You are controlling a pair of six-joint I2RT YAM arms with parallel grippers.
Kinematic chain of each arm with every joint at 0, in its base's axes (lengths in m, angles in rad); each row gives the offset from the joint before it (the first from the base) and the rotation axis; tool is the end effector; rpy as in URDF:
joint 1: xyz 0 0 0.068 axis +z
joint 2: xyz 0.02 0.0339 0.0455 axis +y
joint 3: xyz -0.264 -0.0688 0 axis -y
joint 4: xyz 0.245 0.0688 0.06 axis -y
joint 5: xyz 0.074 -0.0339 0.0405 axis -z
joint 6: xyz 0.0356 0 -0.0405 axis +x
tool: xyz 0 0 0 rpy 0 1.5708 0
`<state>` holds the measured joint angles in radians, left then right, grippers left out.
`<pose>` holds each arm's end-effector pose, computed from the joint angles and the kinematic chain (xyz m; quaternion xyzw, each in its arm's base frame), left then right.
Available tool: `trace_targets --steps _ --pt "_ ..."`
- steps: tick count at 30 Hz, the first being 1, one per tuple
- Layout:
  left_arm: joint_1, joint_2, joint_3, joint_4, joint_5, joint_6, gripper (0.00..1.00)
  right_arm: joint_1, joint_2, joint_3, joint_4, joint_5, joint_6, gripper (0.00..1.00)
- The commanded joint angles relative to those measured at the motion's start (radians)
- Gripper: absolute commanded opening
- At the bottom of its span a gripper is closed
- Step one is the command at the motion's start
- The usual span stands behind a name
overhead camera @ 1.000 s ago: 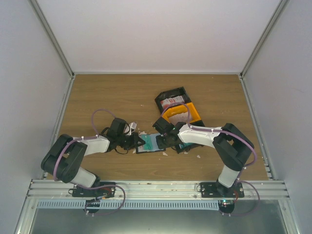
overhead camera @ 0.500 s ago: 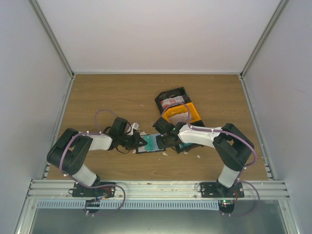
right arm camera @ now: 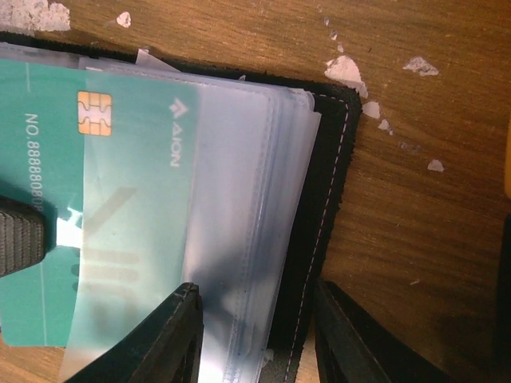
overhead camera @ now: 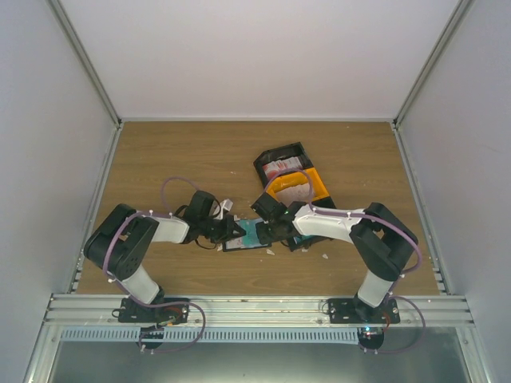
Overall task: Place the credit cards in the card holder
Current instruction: Insert the credit card into the card holder.
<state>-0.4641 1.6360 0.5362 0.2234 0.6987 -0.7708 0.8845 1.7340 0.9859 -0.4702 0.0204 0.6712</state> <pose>0.2282 -0.1398 0.1080 -0.0199 0.8910 -0.4475 0.0743 0.2041 0.2480 0.1485 -0.1030 0.9791 0.1159 0.1320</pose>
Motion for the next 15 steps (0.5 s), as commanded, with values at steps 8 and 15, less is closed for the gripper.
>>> trace_targets --steps 8,15 --pt "-0.049 0.034 0.03 -0.022 -0.071 0.028 0.05 0.01 -0.069 -0.036 0.04 0.005 0.039 0.46" --pt "-0.058 0.048 0.04 -0.03 -0.073 0.037 0.07 0.008 -0.112 -0.046 0.045 0.031 0.065 0.5"
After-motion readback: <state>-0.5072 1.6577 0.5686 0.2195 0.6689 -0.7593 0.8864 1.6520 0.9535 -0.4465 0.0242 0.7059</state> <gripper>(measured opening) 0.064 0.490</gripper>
